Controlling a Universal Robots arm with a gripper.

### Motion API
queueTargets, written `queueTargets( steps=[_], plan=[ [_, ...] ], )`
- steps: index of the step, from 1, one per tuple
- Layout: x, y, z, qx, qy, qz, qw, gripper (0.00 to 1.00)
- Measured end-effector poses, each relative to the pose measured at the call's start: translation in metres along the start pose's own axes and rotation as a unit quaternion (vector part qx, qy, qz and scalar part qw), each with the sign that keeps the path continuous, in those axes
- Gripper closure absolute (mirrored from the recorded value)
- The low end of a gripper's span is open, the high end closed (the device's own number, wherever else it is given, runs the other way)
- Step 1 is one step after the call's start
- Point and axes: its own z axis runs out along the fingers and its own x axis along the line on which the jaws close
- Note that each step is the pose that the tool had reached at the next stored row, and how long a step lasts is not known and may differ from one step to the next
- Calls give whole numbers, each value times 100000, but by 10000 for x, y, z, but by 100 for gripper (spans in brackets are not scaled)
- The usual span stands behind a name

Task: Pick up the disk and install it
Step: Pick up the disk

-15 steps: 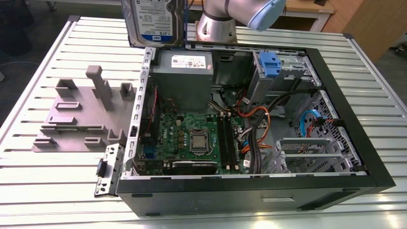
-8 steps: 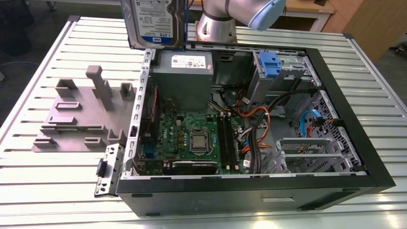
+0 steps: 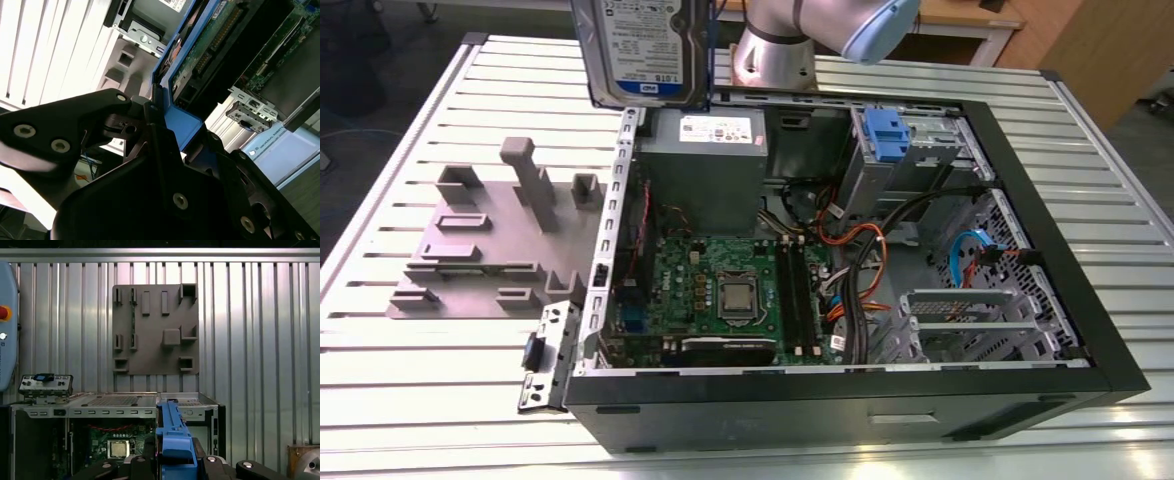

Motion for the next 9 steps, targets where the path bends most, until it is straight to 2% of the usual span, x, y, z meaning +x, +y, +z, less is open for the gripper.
queueTargets(
  steps=[9],
  plan=[
    [93,-11,-2,4,-1,352,99999,63]
  ],
)
